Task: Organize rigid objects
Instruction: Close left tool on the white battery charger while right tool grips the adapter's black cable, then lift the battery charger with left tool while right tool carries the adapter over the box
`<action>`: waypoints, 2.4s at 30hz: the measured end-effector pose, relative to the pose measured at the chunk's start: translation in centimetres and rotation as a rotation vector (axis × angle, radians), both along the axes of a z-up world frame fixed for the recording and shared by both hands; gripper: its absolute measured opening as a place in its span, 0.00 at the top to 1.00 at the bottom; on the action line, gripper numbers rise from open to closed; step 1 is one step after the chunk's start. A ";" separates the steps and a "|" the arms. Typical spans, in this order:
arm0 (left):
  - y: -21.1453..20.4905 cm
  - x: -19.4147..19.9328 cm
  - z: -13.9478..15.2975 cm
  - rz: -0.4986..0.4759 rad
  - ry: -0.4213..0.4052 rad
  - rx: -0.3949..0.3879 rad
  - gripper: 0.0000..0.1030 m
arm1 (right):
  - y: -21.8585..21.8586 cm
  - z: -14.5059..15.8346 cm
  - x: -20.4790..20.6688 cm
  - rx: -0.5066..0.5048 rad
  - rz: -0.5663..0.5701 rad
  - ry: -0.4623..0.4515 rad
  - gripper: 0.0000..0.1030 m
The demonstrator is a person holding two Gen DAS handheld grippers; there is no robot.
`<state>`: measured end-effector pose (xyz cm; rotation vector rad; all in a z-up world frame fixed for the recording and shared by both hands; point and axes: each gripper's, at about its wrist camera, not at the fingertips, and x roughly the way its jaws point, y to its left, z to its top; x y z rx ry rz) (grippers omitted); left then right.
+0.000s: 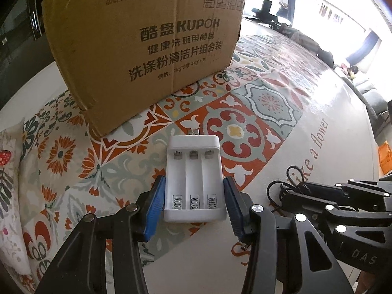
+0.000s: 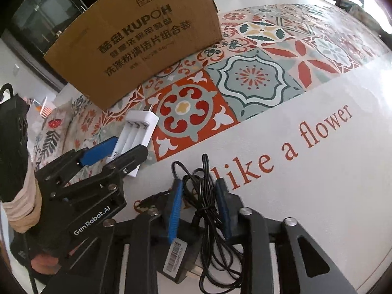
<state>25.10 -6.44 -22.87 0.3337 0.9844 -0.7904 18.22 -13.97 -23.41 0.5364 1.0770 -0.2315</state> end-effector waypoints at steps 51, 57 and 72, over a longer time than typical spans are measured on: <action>2.8 -1.1 18.0 0.306 -0.270 -0.252 0.54 | -2.6 16.4 2.1 -0.201 0.224 -0.413 0.82; 2.6 -0.1 19.8 0.344 -0.283 -0.272 0.54 | -3.1 18.6 3.5 -0.205 0.257 -0.472 0.82; 1.0 3.5 23.2 0.403 -0.324 -0.266 0.54 | -4.7 22.9 7.4 -0.235 0.298 -0.593 0.82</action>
